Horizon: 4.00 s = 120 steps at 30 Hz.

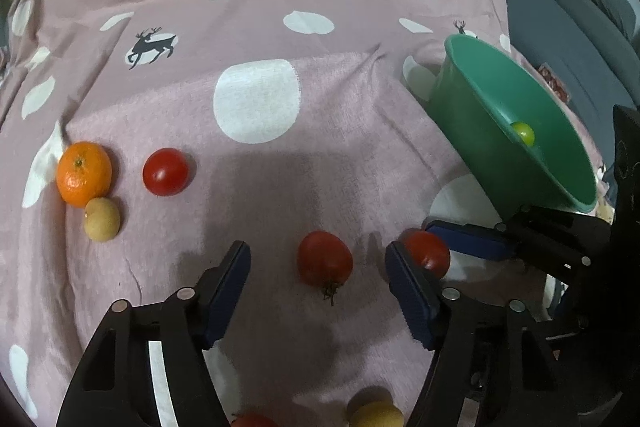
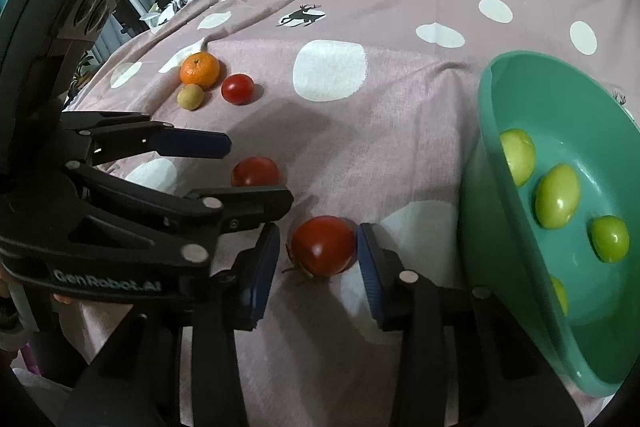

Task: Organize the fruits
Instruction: 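Move both tools from the bowl toward the red cherry tomatoes, then close the left tool on a red tomato while the right tool grasps another tomato, then carry both red tomatoes into the teal bowl and open both tools, then move the left tool to the small yellow fruit while the right tool approaches the brown round fruit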

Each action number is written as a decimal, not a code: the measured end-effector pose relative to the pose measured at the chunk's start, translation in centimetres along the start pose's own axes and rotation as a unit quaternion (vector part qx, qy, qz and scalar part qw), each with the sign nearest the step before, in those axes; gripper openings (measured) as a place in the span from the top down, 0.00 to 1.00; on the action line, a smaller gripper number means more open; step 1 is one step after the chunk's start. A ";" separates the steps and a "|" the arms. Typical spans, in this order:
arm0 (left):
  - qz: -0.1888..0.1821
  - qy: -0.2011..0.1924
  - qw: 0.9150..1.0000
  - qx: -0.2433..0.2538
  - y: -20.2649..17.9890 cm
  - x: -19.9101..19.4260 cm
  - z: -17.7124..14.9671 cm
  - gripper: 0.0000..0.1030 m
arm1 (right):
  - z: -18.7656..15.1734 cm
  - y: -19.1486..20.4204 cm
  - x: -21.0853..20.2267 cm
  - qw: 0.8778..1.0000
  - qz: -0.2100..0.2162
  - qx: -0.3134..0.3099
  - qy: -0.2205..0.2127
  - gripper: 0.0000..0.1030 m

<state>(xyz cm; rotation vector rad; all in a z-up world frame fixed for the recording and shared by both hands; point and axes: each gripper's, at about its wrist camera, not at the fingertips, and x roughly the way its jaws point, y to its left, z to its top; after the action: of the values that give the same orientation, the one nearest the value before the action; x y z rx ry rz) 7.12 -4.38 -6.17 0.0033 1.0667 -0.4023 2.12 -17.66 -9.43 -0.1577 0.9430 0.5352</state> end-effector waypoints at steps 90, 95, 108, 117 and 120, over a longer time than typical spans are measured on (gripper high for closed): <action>-0.044 -0.079 0.986 0.139 -13.9 -0.6 5.9 0.72 | -4.1 -12.0 -11.7 0.971 -0.087 0.164 -0.150 0.69; -0.042 -0.077 0.986 0.141 -14.2 -0.2 5.8 0.72 | -4.1 -12.2 -11.7 0.969 -0.097 0.173 -0.148 0.67; -0.029 -0.096 0.990 0.095 -9.7 -4.1 4.6 0.28 | -4.8 -11.9 -13.1 0.964 -0.085 0.191 -0.166 0.44; 0.029 -0.102 0.992 -0.065 2.8 -8.9 0.9 0.28 | -4.2 -9.7 -13.8 0.969 -0.056 0.168 -0.174 0.43; 0.048 -0.097 0.989 -0.101 5.6 -9.8 -1.3 0.27 | -3.8 -8.4 -13.6 0.973 -0.038 0.149 -0.171 0.43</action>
<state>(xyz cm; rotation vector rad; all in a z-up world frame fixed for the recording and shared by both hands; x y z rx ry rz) 3.76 4.20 0.44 -0.1612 0.9062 -0.2015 -2.79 -31.24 -1.54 0.1649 0.6668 0.3314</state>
